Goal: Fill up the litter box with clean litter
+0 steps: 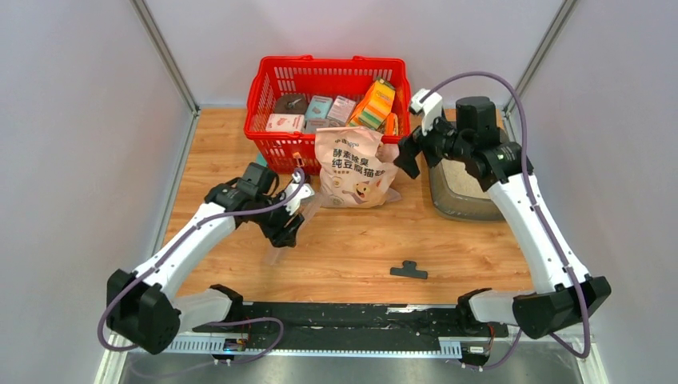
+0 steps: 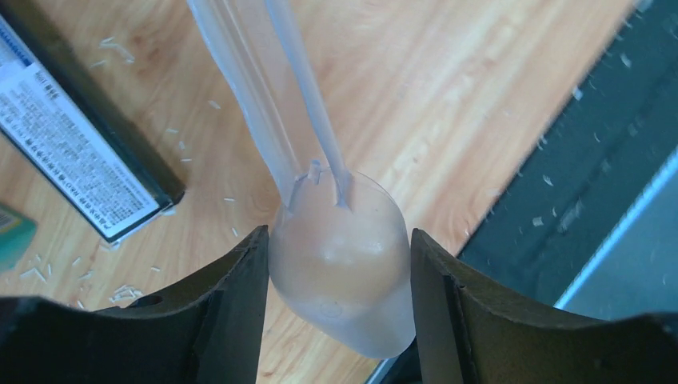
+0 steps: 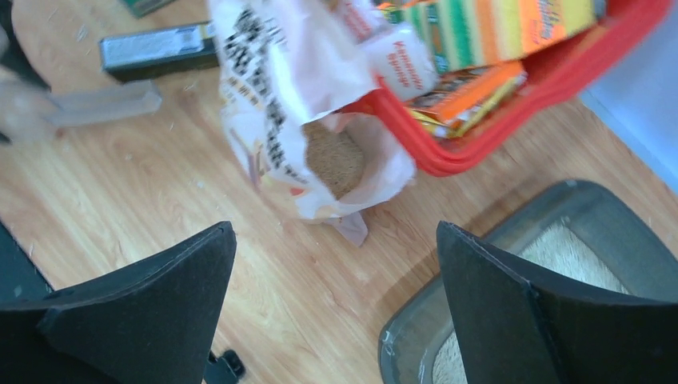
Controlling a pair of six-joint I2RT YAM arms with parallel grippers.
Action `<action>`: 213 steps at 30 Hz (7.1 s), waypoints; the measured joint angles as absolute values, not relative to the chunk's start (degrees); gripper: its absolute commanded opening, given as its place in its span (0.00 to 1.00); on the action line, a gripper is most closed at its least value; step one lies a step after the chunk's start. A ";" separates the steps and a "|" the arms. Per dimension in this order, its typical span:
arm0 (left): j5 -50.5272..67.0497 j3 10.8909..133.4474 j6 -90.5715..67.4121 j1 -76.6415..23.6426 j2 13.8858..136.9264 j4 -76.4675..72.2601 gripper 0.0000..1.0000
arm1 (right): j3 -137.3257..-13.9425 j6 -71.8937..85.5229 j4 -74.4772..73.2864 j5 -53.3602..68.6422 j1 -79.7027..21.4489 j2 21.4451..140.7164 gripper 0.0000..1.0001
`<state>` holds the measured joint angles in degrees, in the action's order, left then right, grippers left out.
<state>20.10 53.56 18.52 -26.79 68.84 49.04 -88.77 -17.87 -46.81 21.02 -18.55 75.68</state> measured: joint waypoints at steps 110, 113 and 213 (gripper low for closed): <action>16.56 63.22 28.12 -39.22 67.02 8.84 0.00 | -85.01 11.05 -27.14 53.74 -11.31 76.18 0.93; 17.78 63.40 26.09 -39.22 68.14 8.80 0.00 | -83.24 16.25 -24.58 54.76 -11.51 77.95 0.90; 40.53 80.01 14.98 -27.24 86.89 19.64 0.00 | -109.58 -20.36 -67.68 37.08 -14.66 88.79 0.00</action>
<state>40.53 80.01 14.98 -27.24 86.89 19.64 -109.58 -20.36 -67.68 37.08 -14.66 88.79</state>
